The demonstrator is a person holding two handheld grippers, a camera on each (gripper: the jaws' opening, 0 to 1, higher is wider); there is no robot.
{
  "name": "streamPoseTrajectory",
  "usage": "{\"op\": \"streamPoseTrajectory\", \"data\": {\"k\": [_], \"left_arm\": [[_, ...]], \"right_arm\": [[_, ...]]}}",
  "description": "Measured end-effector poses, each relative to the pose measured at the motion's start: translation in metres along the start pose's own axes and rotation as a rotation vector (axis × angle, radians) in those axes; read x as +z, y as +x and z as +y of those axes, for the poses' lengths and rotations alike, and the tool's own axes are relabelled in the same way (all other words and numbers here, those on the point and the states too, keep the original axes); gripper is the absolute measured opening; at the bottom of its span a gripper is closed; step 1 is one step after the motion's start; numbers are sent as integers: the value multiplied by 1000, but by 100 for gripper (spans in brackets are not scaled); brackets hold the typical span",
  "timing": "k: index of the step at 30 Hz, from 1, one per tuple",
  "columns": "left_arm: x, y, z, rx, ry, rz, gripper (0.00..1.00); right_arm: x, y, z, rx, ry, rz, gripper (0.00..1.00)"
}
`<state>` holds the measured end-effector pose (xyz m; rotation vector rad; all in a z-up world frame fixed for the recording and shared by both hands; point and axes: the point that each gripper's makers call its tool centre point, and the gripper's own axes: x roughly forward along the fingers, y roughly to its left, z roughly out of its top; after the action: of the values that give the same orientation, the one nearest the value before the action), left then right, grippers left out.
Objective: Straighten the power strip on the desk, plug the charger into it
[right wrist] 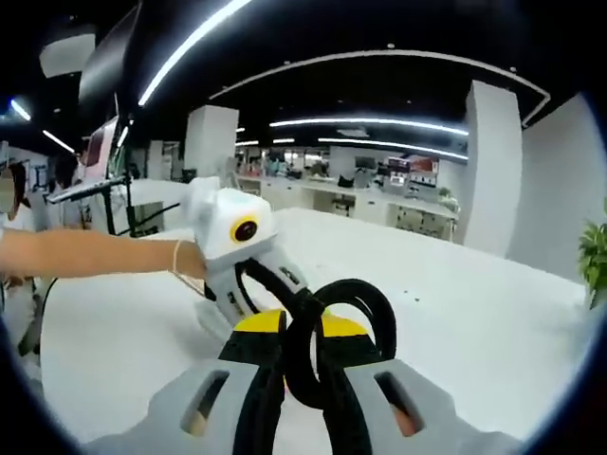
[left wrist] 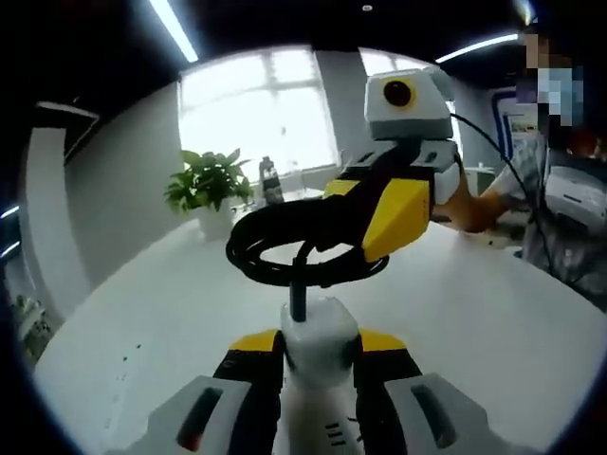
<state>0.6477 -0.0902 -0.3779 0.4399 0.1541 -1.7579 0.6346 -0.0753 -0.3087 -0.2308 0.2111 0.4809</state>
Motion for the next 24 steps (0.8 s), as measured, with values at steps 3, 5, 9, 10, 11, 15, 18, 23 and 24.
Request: {"op": "streamPoseTrajectory", "data": {"k": [3,5,9,10,11,15,18,23,24], "left_arm": [[-10,0,1,3,21,52,27],[-10,1,1,7,27,48,27],[-9,1,3,23,78,83,27],[-9,1,2,28,95,96,27],[-9,1,1,38,123,110,27],[-10,1,0,60,168,150,27],[-11,0,0,79,117,126,27],[-11,-1,1,130,103,107,27],[-11,-2,0,142,97,109,28]], "right_arm": [[-7,2,7,-21,-67,9,10],[-9,1,9,-27,-72,10,10],[-11,-1,7,-22,-37,-14,10],[-12,-2,7,-15,-24,-19,10],[-13,-3,7,-9,-21,-23,10],[-14,-4,9,-1,-11,-42,10],[-14,-6,10,7,-16,-51,11],[-12,-4,11,28,-13,-71,13],[-12,-4,12,30,-10,-74,14]]}}
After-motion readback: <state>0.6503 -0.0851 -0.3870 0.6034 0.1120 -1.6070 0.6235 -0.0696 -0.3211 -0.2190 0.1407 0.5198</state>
